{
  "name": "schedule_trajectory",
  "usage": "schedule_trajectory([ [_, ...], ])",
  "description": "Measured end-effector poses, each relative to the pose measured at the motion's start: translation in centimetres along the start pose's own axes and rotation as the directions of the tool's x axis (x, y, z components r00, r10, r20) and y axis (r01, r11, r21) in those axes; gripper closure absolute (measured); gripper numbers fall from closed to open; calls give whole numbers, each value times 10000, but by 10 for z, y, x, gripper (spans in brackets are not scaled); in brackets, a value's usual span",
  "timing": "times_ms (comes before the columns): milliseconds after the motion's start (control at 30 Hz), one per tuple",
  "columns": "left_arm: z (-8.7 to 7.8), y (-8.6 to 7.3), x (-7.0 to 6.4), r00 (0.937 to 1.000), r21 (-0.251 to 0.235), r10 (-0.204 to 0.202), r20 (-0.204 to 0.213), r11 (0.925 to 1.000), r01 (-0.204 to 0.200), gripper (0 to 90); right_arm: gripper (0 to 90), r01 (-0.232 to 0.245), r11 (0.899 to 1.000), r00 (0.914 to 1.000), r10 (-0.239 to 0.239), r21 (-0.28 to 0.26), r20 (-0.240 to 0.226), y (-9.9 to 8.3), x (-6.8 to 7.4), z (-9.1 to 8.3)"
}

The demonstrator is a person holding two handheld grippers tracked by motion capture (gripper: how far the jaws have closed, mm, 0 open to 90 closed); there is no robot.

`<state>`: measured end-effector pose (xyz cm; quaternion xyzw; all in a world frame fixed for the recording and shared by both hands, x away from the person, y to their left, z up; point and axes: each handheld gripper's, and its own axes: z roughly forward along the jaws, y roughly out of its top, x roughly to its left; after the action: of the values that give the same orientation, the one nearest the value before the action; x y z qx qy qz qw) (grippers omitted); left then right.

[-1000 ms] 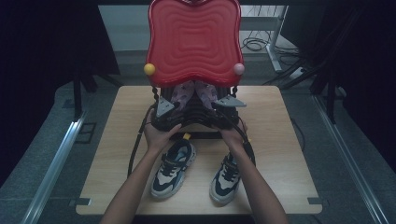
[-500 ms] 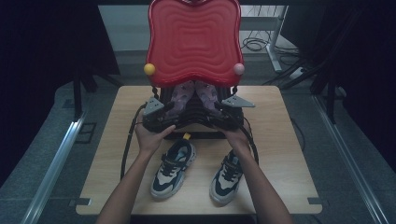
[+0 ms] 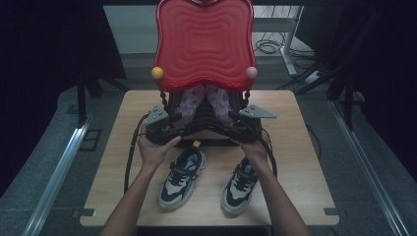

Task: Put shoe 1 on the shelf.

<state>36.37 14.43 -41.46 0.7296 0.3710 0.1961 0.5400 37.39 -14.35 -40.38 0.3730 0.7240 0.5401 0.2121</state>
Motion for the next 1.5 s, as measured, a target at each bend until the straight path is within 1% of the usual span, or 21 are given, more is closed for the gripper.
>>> schedule_trajectory([
  [67,-3,-1,-3,9999,96,-22,160,10000,20,463,469,103,9999,9999,-103,34,-133,-1,3,-4],
  [133,-7,-2,-7,9994,235,63,329,9997,-71,478,469,175,9998,9997,-175,21,-177,-1,6,-9],
  [200,-10,-3,-9,9988,303,128,463,9994,-142,481,448,195,9998,9995,-194,51,-236,-2,8,-13],
  [233,-13,-4,-10,9984,324,66,557,9994,-84,483,435,151,9999,9997,-150,83,-201,-2,10,-14],
  [333,-20,-6,-11,9971,362,-151,748,9993,124,485,381,322,9994,9995,-321,159,-75,-3,14,-19],
  [433,-28,-11,-14,9955,468,-57,942,9989,13,529,355,347,9992,9994,-347,179,3,-5,15,-22],
  [467,-29,-12,-14,9953,534,-46,971,9986,-6,529,348,286,9994,9996,-286,185,-44,-6,14,-23],
  [533,-32,-16,-15,9937,831,-103,1113,9965,10,517,329,240,9993,9997,-237,274,-84,-8,14,-23],
  [600,-35,-21,-15,9937,1041,-191,1104,9945,76,500,329,306,9991,9995,-304,308,-94,-11,14,-25],
  [667,-38,-25,-15,9932,1199,-266,1133,9927,129,486,364,363,9987,9991,-354,358,-236,-14,15,-27],
  [700,-40,-27,-15,9932,1168,-281,1130,9930,148,489,394,441,9987,9986,-433,247,-309,-15,17,-30],
  [767,-45,-31,-16,9922,979,-369,1187,9949,253,510,417,552,9984,9980,-549,104,-320,-16,18,-33],
  [833,-49,-34,-17,9924,936,-367,1171,9953,258,523,433,601,9982,9971,-597,71,-470,-18,20,-37],
  [900,-54,-36,-19,9911,879,-434,1261,9956,324,539,455,738,9972,9956,-733,79,-578,-19,21,-41],
  [1033,-63,-40,-20,9898,869,-525,1323,9954,412,573,499,763,9970,9949,-754,100,-673,-23,23,-48],
  [1100,-68,-42,-20,9888,845,-652,1344,9950,541,585,535,683,9974,9950,-665,221,-744,-25,22,-50],
  [1167,-73,-45,-21,9870,738,-799,1392,9948,701,609,575,766,9968,9943,-747,226,-756,-28,22,-53],
  [1233,-78,-46,-24,9895,756,-630,1302,9957,535,619,597,786,9964,9931,-754,330,-902,-31,22,-56],
  [1300,-82,-46,-26,9883,786,-660,1376,9954,555,630,616,798,9960,9922,-756,394,-991,-34,22,-58],
  [1367,-85,-47,-28,9885,824,-647,1367,9952,537,651,639,852,9951,9909,-794,494,-1084,-36,22,-62],
  [1500,-89,-49,-33,9885,1020,-521,1422,9941,377,661,651,1022,9930,9875,-940,599,-1262,-42,23,-67],
])
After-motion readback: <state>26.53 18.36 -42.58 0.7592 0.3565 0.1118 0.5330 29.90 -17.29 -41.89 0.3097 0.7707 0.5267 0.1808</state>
